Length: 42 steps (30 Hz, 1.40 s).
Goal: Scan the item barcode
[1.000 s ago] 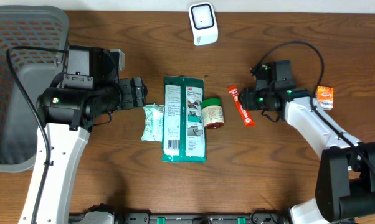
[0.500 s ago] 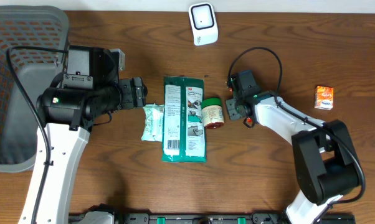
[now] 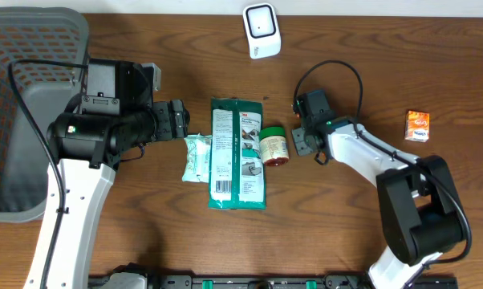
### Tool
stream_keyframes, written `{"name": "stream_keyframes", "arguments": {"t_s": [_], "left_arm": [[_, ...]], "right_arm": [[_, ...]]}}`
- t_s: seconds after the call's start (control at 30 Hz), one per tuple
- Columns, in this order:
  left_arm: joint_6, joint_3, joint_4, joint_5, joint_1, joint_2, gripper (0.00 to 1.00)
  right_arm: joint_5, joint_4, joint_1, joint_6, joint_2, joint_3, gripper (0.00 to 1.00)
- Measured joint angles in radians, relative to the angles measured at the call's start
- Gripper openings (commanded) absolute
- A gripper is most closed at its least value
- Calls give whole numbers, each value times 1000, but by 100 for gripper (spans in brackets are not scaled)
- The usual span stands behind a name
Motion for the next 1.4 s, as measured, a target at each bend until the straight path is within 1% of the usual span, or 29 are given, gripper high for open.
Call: {"name": "stream_keyframes", "arguments": {"t_s": [0.27, 0.37, 0.53, 0.57, 0.67, 0.77, 0.8, 0.9, 0.93, 0.97, 1.17, 1.3, 1.4], "left_arm": [[0, 0, 0, 0, 0, 0, 85], [0, 0, 0, 0, 0, 0, 85], [0, 0, 0, 0, 0, 0, 85], [0, 0, 0, 0, 0, 0, 84], [0, 0, 0, 0, 0, 0, 85], [0, 0, 0, 0, 0, 0, 84], [0, 0, 0, 0, 0, 0, 84], [0, 0, 0, 0, 0, 0, 84], [0, 0, 0, 0, 0, 0, 85], [0, 0, 0, 0, 0, 0, 84], [0, 0, 0, 0, 0, 0, 85], [0, 0, 0, 0, 0, 0, 85], [0, 0, 0, 0, 0, 0, 85]], "right_arm": [[39, -42, 0, -16, -86, -13, 48], [51, -41, 0, -30, -78, -13, 49], [60, 1, 0, -60, -16, -13, 47], [65, 11, 0, -64, -1, -10, 45], [68, 24, 0, -70, 11, -2, 31], [67, 20, 0, -76, 19, 3, 25], [66, 19, 1, -78, 20, 4, 22], [63, 12, 2, -83, 21, 5, 6], [64, 8, 2, -85, 21, 6, 3], [65, 6, 2, -83, 22, 6, 1], [36, -11, -8, -77, 18, 12, 1], [-84, -54, -45, -64, -16, 6, 1], [-223, -85, -96, -42, -68, -1, 1]]}}
